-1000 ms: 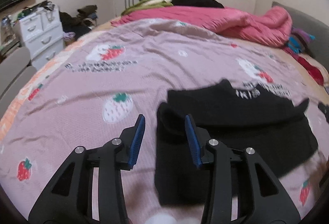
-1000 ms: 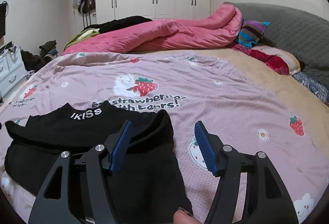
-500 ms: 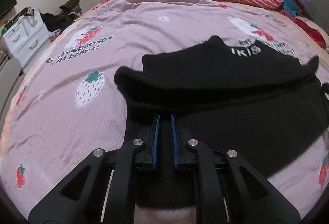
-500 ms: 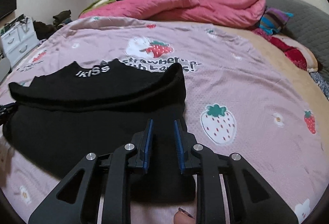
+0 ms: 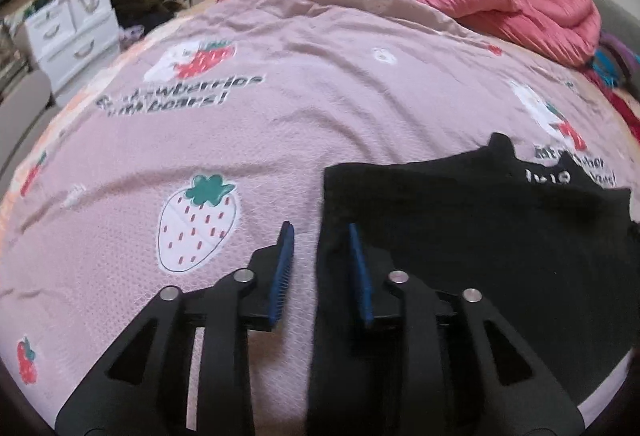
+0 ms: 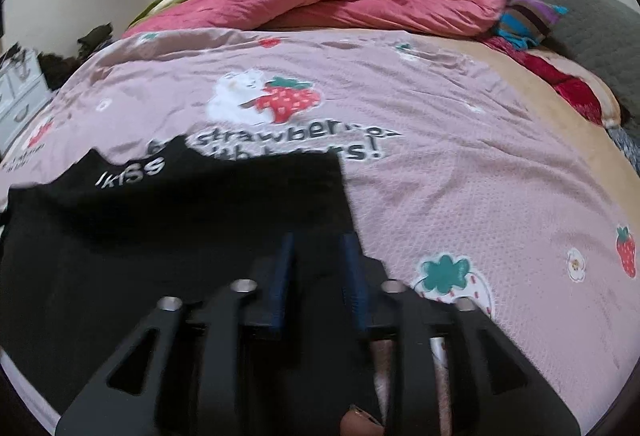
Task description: Fold small clothes
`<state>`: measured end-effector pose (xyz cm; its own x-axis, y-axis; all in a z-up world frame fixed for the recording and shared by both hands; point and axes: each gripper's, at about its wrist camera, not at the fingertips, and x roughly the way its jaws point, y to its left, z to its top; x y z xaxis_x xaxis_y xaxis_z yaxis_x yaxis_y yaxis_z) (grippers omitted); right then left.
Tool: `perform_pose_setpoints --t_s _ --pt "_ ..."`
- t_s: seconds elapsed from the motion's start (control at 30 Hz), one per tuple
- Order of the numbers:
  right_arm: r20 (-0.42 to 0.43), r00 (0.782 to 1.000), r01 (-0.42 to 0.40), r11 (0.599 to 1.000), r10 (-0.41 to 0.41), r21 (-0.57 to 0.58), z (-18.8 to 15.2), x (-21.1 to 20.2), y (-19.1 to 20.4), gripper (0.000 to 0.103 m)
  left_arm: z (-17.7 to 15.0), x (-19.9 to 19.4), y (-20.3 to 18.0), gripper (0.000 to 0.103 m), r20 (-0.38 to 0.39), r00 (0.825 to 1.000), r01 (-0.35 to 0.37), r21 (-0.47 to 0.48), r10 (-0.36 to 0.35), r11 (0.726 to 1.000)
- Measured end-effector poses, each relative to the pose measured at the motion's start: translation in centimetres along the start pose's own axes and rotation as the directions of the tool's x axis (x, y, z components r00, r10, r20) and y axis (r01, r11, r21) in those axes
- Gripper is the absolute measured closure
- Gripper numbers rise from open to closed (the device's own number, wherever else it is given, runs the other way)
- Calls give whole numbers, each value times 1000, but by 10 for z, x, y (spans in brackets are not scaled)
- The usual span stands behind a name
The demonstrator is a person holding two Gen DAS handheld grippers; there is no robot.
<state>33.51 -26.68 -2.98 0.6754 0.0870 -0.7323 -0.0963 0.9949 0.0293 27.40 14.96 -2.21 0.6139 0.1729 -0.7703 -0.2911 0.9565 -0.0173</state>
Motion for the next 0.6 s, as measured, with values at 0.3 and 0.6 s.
perform_pose_setpoints --t_s 0.3,0.6 --pt "-30 998 -61 998 62 35 9 14 -18 57 2 11 5 79 -5 997 73 -46 -74 996" --pt "85 990 -118 991 112 65 19 -20 -23 97 11 -18 -1 103 110 994 27 -3 -27 1000"
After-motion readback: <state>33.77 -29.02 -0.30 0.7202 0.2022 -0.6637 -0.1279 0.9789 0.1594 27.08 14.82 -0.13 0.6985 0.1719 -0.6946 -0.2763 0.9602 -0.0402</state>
